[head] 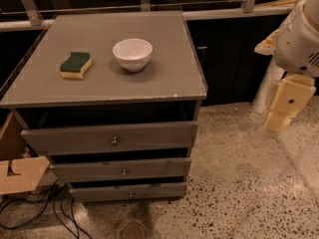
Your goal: Open top drawer
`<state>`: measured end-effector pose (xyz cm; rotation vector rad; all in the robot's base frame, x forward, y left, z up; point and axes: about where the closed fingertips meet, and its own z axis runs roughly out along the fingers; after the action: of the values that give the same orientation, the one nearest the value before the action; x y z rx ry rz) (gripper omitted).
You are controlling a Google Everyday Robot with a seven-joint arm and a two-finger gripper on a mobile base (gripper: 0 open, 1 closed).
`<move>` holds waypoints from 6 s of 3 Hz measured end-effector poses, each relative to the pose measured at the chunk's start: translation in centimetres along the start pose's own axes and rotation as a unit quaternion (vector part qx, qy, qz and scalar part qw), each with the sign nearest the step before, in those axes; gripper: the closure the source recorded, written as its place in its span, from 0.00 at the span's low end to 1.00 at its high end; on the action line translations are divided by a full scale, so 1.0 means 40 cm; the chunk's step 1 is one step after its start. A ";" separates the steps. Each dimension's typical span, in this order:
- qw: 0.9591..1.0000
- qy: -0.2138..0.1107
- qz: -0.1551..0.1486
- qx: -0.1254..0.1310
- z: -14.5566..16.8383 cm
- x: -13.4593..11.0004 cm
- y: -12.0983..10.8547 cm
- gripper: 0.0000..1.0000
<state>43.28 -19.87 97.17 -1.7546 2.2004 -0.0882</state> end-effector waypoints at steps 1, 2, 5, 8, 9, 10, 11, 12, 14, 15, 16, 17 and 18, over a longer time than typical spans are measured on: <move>1.000 -0.015 -0.022 -0.006 0.028 -0.069 0.019 0.00; 0.998 -0.033 -0.041 -0.015 0.064 -0.152 0.025 0.00; 0.995 -0.032 -0.080 -0.051 0.265 -0.263 0.104 0.00; 0.991 -0.051 -0.087 -0.087 0.367 -0.316 0.192 0.00; 0.988 -0.054 -0.102 -0.100 0.446 -0.370 0.219 0.00; 0.986 -0.052 -0.119 -0.105 0.504 -0.410 0.218 0.00; 0.986 -0.052 -0.119 -0.105 0.504 -0.410 0.218 0.00; 0.988 -0.044 -0.110 -0.098 0.541 -0.417 0.218 0.00; 0.992 -0.019 -0.114 -0.049 0.707 -0.517 0.094 0.00; 0.992 -0.018 -0.114 -0.052 0.737 -0.521 0.083 0.00; 0.991 -0.019 -0.115 -0.059 0.772 -0.529 0.079 0.00; 0.991 -0.020 -0.113 -0.063 0.797 -0.529 0.077 0.00; 0.991 -0.022 -0.112 -0.068 0.818 -0.528 0.074 0.00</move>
Offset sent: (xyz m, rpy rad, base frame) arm 0.0210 0.1044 -0.0294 0.0797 0.0263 0.1579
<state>53.97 6.06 69.97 -2.0536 2.0133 0.0488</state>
